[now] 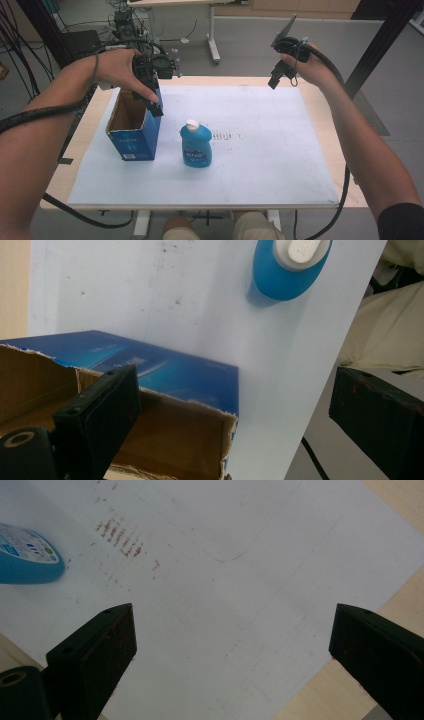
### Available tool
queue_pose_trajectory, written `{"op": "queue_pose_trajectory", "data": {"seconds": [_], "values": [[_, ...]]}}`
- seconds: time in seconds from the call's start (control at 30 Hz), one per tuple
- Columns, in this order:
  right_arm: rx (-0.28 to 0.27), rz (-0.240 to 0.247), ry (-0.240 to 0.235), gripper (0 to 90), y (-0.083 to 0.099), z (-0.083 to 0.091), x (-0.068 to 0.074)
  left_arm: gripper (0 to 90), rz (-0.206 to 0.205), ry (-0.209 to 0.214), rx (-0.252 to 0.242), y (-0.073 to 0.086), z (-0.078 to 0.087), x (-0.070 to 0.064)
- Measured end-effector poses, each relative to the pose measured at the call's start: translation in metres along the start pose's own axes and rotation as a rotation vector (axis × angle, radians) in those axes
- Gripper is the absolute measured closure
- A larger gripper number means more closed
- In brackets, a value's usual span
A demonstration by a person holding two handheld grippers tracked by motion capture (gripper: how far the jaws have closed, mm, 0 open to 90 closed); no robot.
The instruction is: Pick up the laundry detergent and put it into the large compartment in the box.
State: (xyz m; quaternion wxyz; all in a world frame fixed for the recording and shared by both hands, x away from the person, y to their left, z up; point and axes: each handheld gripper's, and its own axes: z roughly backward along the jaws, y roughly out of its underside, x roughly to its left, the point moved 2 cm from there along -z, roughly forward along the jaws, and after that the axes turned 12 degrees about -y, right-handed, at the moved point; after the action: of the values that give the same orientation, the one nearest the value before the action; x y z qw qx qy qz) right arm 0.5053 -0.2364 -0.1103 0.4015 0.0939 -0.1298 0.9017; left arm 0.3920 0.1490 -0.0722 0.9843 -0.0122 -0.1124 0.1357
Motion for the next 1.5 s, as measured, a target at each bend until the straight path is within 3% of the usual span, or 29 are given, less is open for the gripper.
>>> {"op": "queue_pose_trajectory", "data": {"seconds": [0.9, 1.5], "values": [[-0.005, 0.013, 0.002, 4.9, 0.003, 0.003, 0.003, 6.8, -0.007, 0.003, -0.003, -0.001, -0.001, -0.001], [-0.007, 0.019, 0.001, 4.9, 0.006, 0.004, 0.006, 6.7, -0.054, 0.014, -0.031, -0.022, -0.002, -0.008]]}}
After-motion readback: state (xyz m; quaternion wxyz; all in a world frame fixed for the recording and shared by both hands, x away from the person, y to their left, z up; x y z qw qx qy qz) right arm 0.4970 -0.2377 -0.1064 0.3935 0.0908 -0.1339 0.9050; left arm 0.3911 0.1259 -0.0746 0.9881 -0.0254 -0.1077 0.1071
